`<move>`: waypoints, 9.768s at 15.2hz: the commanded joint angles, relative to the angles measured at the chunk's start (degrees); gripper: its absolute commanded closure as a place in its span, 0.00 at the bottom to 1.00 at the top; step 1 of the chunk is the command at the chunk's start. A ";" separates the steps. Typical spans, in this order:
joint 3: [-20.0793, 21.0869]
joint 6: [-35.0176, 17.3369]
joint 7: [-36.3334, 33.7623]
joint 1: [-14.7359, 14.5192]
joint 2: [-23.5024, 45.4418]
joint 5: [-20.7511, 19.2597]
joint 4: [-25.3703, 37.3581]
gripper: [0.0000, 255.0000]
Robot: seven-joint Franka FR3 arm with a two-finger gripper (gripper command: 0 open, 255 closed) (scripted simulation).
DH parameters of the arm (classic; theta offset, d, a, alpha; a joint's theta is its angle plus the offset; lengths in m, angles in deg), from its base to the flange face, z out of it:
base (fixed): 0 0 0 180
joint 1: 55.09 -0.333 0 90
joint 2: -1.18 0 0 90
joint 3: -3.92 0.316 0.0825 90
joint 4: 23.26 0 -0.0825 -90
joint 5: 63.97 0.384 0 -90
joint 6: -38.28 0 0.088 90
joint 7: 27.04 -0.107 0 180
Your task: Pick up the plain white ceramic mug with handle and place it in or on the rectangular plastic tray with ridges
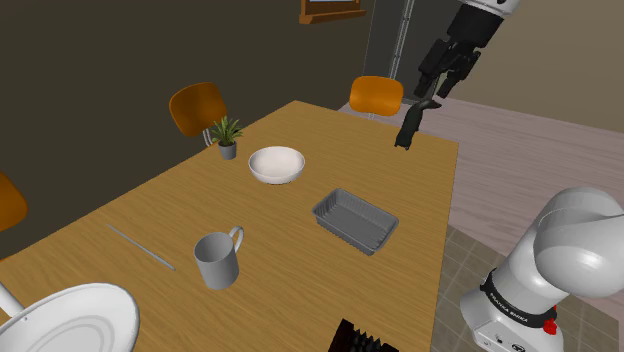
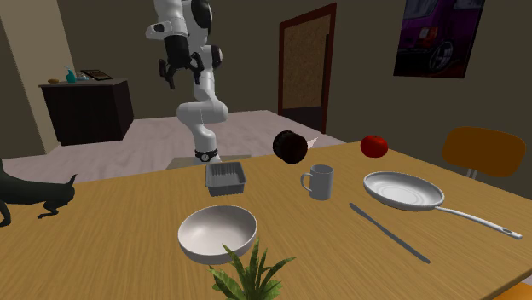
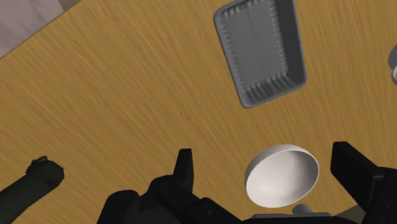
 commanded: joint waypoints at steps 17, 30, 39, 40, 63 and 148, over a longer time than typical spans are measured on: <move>21.98 -14.13 -22.99 -2.72 15.00 5.19 0.26 0.00; 38.86 -21.73 -46.50 -1.74 41.06 -5.48 14.58 0.00; 41.50 -18.77 -64.41 -9.78 65.60 -22.58 33.14 0.00; 41.08 -17.98 -65.78 -11.33 68.29 -24.10 35.74 0.00; 36.65 -16.30 -71.72 -21.34 86.44 -31.90 51.73 1.00; 27.03 -31.96 -28.57 3.60 25.28 -0.02 -14.41 1.00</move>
